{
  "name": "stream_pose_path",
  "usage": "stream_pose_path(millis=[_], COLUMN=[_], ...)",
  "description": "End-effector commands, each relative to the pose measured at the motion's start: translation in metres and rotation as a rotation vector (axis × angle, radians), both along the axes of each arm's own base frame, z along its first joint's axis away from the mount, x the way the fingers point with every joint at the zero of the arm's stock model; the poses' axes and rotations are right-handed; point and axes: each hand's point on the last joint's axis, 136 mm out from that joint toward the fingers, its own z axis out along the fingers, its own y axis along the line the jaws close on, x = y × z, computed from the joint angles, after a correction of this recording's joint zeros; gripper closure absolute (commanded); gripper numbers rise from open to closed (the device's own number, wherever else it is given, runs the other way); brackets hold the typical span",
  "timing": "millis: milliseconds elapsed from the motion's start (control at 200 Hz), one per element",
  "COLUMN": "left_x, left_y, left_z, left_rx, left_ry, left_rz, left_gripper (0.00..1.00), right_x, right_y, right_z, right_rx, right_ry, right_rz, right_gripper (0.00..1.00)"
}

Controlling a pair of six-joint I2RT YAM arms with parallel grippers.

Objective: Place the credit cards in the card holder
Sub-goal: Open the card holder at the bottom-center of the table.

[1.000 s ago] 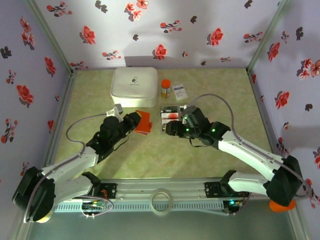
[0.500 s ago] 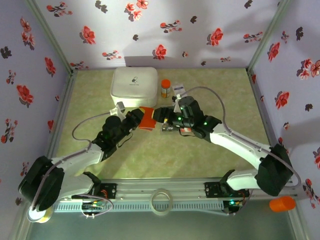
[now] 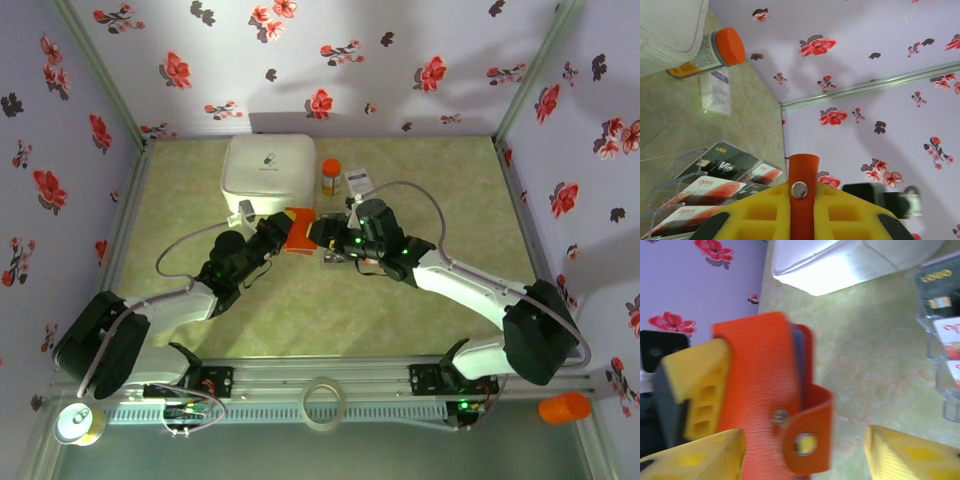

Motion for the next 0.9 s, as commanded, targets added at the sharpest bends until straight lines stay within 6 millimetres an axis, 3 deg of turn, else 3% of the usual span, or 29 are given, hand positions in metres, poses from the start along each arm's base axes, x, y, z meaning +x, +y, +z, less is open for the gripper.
stream_pose_path(millis=[0, 145, 260, 620, 895], left_x=[0.000, 0.002, 0.003, 0.007, 0.007], left_y=[-0.006, -0.007, -0.008, -0.010, -0.011], left_z=[0.030, 0.037, 0.041, 0.049, 0.066], left_rx=[-0.080, -0.101, -0.126, -0.241, -0.286], left_ry=[-0.068, -0.082, -0.088, -0.085, -0.106], left_rz=[-0.019, -0.020, -0.019, -0.024, -0.036], left_gripper=[1.00, 1.00, 1.00, 1.00, 1.00], right_x=[0.008, 0.009, 0.011, 0.011, 0.008], right_y=[-0.011, -0.013, -0.015, -0.007, 0.002], right_z=[0.006, 0.007, 0.006, 0.019, 0.044], right_rx=[0.036, 0.060, 0.073, 0.190, 0.326], right_ry=[-0.021, -0.022, -0.018, -0.006, -0.014], right_rz=[-0.046, -0.042, -0.046, -0.027, 0.012], right_gripper=[0.45, 0.60, 0.67, 0.66, 0.59])
